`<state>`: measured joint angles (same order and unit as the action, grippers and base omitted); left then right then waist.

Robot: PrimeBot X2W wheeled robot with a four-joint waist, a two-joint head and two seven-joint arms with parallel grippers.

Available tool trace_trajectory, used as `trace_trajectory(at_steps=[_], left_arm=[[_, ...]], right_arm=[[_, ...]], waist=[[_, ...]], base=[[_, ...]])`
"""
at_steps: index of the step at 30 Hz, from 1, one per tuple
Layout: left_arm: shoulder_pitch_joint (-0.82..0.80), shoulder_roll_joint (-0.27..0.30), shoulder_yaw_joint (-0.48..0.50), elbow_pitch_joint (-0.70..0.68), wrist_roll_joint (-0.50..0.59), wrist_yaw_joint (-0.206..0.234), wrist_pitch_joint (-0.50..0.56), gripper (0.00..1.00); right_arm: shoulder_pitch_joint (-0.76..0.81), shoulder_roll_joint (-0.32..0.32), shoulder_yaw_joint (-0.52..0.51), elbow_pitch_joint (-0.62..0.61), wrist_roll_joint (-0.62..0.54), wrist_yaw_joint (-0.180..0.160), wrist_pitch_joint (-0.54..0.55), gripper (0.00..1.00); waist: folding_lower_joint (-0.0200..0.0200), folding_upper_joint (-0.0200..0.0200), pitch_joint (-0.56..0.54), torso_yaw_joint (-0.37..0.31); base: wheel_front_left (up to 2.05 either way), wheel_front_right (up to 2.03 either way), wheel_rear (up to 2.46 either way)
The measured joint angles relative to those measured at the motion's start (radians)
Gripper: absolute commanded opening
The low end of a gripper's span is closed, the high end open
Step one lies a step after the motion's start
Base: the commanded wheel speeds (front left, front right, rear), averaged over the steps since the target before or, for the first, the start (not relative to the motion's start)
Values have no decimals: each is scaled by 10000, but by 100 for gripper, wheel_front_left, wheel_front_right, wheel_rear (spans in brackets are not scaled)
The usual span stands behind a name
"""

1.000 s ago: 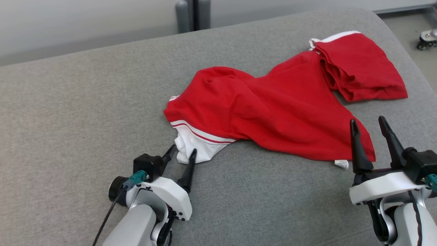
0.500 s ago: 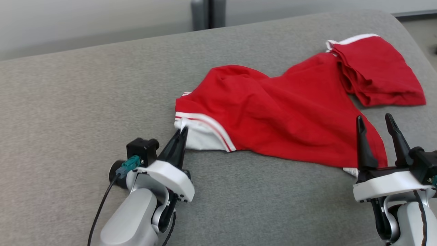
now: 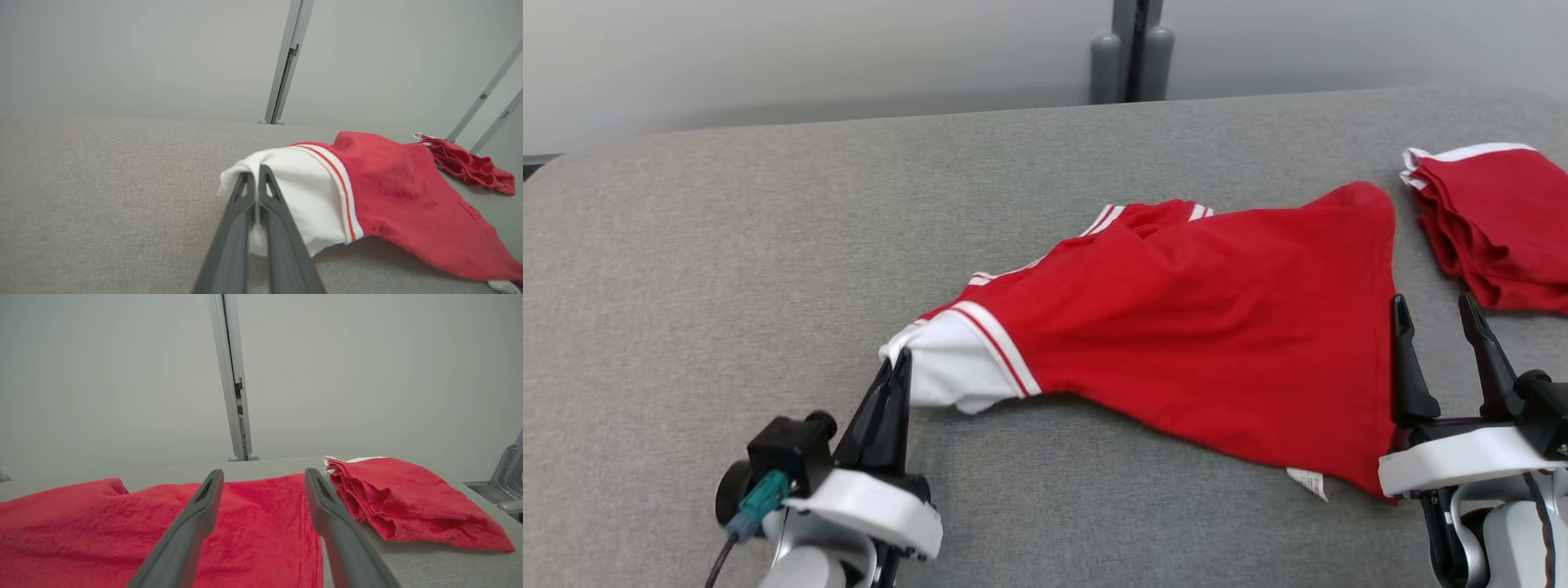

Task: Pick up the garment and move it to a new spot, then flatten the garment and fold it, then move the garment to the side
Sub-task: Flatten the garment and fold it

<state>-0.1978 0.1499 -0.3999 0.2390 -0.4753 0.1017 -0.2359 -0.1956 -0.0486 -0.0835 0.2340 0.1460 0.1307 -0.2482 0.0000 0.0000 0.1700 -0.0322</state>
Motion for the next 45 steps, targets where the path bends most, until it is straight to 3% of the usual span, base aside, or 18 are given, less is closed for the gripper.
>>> trace_trajectory(at_steps=[5, 9, 10, 11, 16, 25, 33, 45], left_arm=[[1246, 412, 42, -1588, 54, 798, 941, 0], [1871, 539, 86, -1944, -109, 1112, 1446, 0], [1948, 548, 75, -1885, -151, 1122, 1559, 31], [1987, 577, -4, -1772, -180, 1122, 1756, 100], [2107, 602, -142, -1927, -270, 1066, 1931, 100], [1430, 1498, 288, -3279, -25, 1174, 2439, 100], [-693, 1655, -627, -1078, 48, 44, 4117, 100], [-2697, 1459, -1216, 2261, 153, -495, 5877, 100]], right_arm=[[8, 4, -2, -8, 31, 0, -17, 100], [3, 4, 96, 54, 111, 0, -33, 100], [-3, 2, 138, 84, 123, 0, -35, 100], [-12, 4, 182, 109, 128, 0, -50, 100], [-7, 0, -33, 136, 90, 0, -75, 100], [-8, 2, 123, 125, 59, 0, -77, 100], [-108, 2, 219, 144, 4, 0, -56, 100], [-193, 4, 345, 130, -46, 0, 15, 100]], waist=[[0, 0, 47, 237], [0, 0, 123, 231], [0, 0, 131, 206], [0, -1, 137, 172], [0, 0, 137, 82], [0, 0, 192, -155], [0, 0, 337, -500], [0, 0, 643, -943]], base=[[0, 0, 0], [0, 0, 0], [0, 0, 0], [0, 0, 0], [0, 0, 0], [0, 0, 0], [0, 0, 0], [0, 0, 0]])
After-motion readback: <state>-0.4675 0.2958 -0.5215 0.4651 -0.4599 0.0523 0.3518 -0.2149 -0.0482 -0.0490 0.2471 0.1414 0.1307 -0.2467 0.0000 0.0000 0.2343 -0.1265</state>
